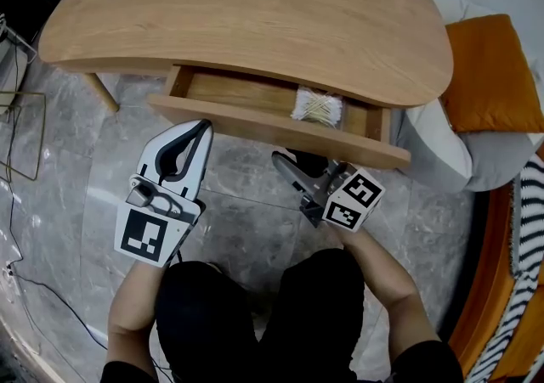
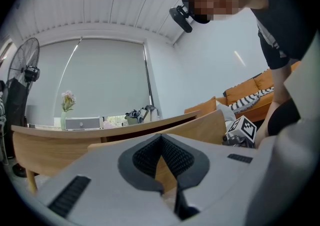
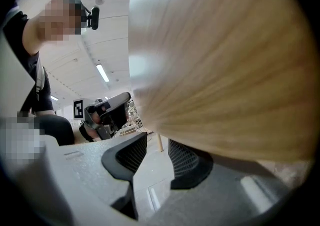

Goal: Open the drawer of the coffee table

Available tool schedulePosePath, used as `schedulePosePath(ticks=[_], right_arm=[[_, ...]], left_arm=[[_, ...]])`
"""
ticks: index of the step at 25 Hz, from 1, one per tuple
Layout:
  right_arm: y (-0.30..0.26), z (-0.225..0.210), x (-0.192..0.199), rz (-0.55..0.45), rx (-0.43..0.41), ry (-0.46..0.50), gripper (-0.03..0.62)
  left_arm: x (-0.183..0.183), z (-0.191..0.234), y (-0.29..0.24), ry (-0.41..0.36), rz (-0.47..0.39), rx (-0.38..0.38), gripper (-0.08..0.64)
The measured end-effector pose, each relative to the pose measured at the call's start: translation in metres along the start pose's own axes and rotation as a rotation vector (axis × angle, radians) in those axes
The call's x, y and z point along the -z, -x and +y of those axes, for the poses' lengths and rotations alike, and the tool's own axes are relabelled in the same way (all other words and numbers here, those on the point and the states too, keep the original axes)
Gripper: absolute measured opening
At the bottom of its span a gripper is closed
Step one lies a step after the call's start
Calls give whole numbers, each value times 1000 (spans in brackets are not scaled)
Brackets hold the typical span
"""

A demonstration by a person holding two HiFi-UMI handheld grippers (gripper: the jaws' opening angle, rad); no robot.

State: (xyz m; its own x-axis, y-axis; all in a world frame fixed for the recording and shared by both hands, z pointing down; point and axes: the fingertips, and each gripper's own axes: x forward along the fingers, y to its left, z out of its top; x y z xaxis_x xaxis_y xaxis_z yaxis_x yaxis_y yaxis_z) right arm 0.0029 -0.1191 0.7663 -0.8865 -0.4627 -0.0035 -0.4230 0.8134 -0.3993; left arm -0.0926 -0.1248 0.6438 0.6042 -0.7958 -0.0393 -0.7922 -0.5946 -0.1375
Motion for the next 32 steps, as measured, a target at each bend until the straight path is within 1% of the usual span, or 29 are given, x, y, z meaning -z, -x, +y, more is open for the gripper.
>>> schedulePosePath(ticks=[4,5,8,9,10,12,14,18,20,22,23,26,28,32], right_arm=[[4,4,4,31,-17,7,132],[5,4,6,44,-18,15,122],[9,3,5,68,0,11,46],[11,3,4,79,12,-2,13],[12,4,3,92,24,-23,5],[15,7,4,119,48,-86,5],[19,12,5,141,79,-145,5],[26,21,7,190,141,-225,5],[31,30,6,231,149,-244,5],[35,41,-3,263,150,-241,5],[37,44,-11,267,157,-245,5],[42,49,-39,260,203,-268,5],[44,52,-58,266,230,-270,5],[44,56,-102,267,264,-254,5]], left_arm=[[4,-2,-1,15,13,7,6],[5,-1,-2,16,17,6,7],[5,1,-5,30,20,-2,6],[4,1,-6,39,30,-3,6],[4,1,-5,47,47,-4,6],[4,2,-5,69,93,-5,6],[4,3,-7,108,128,-12,6],[3,-4,-12,197,169,-33,6],[5,-12,-9,215,237,-23,6],[8,-16,-3,215,342,-14,6],[5,-16,-1,216,371,-16,6],[-17,-12,-3,235,365,-32,6],[-30,-10,-2,242,392,-35,6],[-58,-7,-4,245,416,-30,6]])
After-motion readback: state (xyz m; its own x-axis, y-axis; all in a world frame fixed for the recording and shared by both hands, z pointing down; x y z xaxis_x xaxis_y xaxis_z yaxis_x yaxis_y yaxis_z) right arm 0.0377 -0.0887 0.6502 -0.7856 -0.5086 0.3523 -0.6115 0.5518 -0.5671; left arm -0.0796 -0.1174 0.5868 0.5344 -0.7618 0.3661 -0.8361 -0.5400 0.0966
